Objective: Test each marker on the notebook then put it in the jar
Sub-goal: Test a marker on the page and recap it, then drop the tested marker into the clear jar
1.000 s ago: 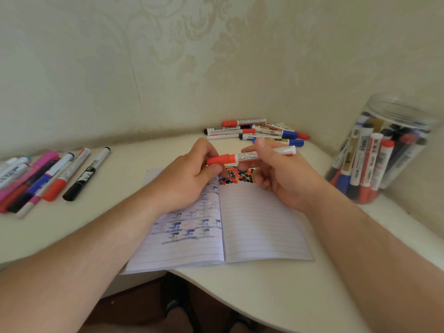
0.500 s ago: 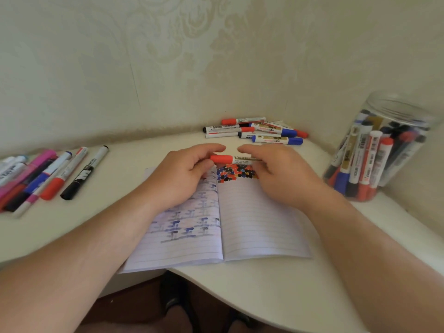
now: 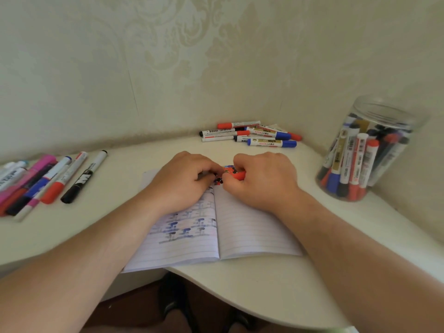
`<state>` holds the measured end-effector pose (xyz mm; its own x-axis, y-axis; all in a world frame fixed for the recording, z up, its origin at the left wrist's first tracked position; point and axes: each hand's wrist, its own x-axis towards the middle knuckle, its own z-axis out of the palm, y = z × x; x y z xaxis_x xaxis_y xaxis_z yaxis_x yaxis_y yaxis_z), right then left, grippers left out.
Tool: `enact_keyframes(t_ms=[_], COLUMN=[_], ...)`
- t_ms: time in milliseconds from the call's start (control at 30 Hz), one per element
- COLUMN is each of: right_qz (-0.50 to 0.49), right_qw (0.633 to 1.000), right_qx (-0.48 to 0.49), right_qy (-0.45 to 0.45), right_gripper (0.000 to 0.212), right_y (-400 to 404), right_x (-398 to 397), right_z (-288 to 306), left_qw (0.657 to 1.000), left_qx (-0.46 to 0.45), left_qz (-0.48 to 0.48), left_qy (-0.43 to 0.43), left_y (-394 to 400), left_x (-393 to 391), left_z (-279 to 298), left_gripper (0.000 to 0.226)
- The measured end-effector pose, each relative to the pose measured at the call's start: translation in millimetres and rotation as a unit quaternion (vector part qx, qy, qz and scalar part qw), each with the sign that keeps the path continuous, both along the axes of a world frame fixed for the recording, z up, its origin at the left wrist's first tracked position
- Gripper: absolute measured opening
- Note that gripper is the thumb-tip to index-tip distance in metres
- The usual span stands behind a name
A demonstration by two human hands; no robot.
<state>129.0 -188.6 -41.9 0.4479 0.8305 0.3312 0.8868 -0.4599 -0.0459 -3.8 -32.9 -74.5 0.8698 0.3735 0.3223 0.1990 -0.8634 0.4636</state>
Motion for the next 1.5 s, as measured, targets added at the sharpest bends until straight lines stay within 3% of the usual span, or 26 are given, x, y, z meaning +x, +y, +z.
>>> enact_keyframes(t_ms=[133, 267, 400, 500, 600, 767, 867, 1000, 1167, 1267, 1367, 1500], right_qz=[0.028, 0.032, 0.127, 0.174, 0.181, 0.136, 0.07, 0.023, -0.033, -0.056, -0.071, -0.12], right_qw=[0.999, 0.999, 0.989, 0.936, 0.852, 0.822, 0.8, 0.809, 0.871, 0.888, 0.906, 0.953], right_qx=[-0.019, 0.005, 0.057, 0.236, 0.381, 0.513, 0.545, 0.524, 0.423, 0.401, 0.366, 0.237], right_qy=[-0.002, -0.023, 0.057, 0.196, 0.31, 0.206, 0.241, 0.264, 0.247, 0.219, 0.201, 0.147], right_gripper=[0.045, 0.056, 0.055, 0.021, 0.014, 0.014, 0.017, 0.023, 0.041, 0.053, 0.045, 0.027], right_y=[1.3, 0.3, -8.7, -26.5, -57.7, -127.3, -148.7, -153.7, -152.2, -153.2, -154.4, -155.1], right_x=[0.7, 3.6, 1.9, -1.1, 7.7, 57.8, 80.2, 94.8, 96.2, 89.9, 85.1, 84.6], right_z=[-5.2, -10.5, -1.6, 32.5, 92.8, 164.3, 165.2, 147.3, 140.9, 144.7, 147.6, 143.6], left_qw=[1.0, 1.0, 1.0, 1.0, 1.0, 0.999, 0.999, 0.996, 0.995, 0.995, 0.994, 0.995], left_qx=[0.028, 0.026, 0.014, 0.016, 0.029, 0.029, 0.045, 0.078, 0.081, 0.073, 0.085, 0.079], left_qz=[-0.011, -0.005, 0.004, 0.006, -0.003, -0.012, -0.006, 0.008, 0.02, 0.029, 0.028, 0.027], left_qy=[0.006, 0.006, 0.019, 0.01, 0.009, 0.004, 0.019, 0.045, 0.054, 0.057, 0.06, 0.062], left_y=[3.6, 3.6, 3.8, 7.5, 6.3, 7.8, 3.3, -0.4, -3.6, -3.5, -4.0, -2.5], left_x=[2.8, 4.6, 3.5, 3.5, 4.6, 3.7, 5.0, 5.5, 1.6, 0.5, 2.5, 4.6], left_z=[-4.6, -4.9, -4.0, -4.5, -2.7, -6.8, -5.6, -4.6, -3.8, -4.1, -3.6, -3.2], left_gripper=[0.029, 0.028, 0.025, 0.028, 0.029, 0.03, 0.025, 0.027, 0.028, 0.028, 0.028, 0.03])
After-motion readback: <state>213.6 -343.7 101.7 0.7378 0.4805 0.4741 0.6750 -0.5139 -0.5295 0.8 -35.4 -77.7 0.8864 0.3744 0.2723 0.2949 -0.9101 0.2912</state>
